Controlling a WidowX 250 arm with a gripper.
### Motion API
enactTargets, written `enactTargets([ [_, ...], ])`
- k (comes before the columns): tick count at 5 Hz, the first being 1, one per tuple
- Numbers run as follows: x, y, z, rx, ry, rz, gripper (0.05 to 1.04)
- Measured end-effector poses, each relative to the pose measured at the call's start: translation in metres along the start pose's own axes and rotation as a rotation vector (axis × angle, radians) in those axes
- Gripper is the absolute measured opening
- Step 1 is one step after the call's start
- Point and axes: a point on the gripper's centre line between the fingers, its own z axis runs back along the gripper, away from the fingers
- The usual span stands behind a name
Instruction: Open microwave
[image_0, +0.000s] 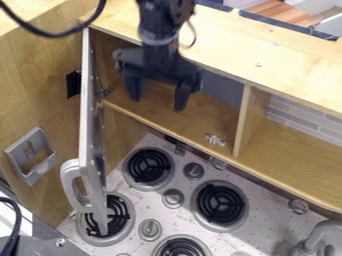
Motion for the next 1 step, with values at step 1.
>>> enactTargets([
  [1,0.0089,-0.0121,0.0205,0.056,-0.021,-0.046,0.999],
])
